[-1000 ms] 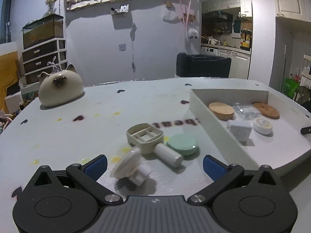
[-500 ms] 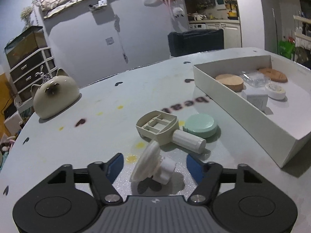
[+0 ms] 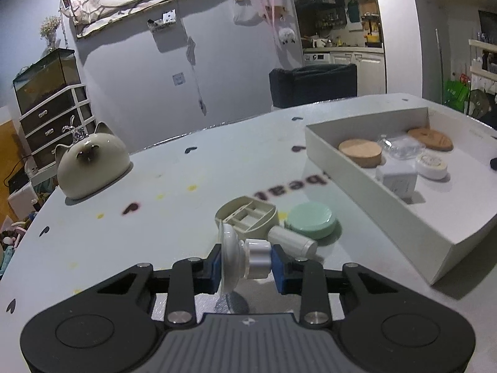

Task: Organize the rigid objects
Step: 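Close the left gripper on the white suction-cup holder and lift it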

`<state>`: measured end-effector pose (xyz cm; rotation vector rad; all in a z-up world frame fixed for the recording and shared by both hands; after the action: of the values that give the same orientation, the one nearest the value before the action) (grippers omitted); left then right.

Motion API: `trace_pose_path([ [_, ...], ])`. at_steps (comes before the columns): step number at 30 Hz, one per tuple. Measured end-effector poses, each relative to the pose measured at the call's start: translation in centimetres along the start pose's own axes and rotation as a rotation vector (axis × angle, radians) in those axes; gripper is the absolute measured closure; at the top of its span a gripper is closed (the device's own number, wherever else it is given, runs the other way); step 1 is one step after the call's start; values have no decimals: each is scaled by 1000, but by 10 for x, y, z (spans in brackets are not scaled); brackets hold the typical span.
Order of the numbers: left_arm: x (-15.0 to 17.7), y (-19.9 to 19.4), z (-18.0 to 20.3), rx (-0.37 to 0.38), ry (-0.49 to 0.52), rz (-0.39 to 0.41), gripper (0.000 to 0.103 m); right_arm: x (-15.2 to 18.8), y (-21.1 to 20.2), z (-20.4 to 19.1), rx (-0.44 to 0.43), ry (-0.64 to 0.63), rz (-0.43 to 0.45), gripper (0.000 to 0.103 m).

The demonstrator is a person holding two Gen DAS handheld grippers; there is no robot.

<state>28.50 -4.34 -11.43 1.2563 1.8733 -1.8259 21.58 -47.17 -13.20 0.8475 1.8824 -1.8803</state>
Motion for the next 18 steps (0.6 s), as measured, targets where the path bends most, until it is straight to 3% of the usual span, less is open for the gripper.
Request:
trace_pose_path([
  [5, -20, -17, 12, 57, -31, 66, 69, 0, 0, 0, 0, 0, 0, 95],
  [11, -58, -35, 52, 191, -14, 146, 69, -1, 0, 0, -1, 0, 1, 95],
  [18, -93, -26, 128, 381, 40, 138, 69, -1, 0, 0, -4, 5, 3, 95],
])
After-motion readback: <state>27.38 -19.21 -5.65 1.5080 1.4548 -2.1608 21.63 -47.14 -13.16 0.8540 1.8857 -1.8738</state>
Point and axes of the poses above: each gripper's, at about its wrist camera, not at the fingertips, and y roughly the way its jaws point, z to its right, x to its underside, the point moved 10 cm from there along y, roughly the way its jaws point, and after that the axes turned 11 degrees about -z, right-handed, at the moved point
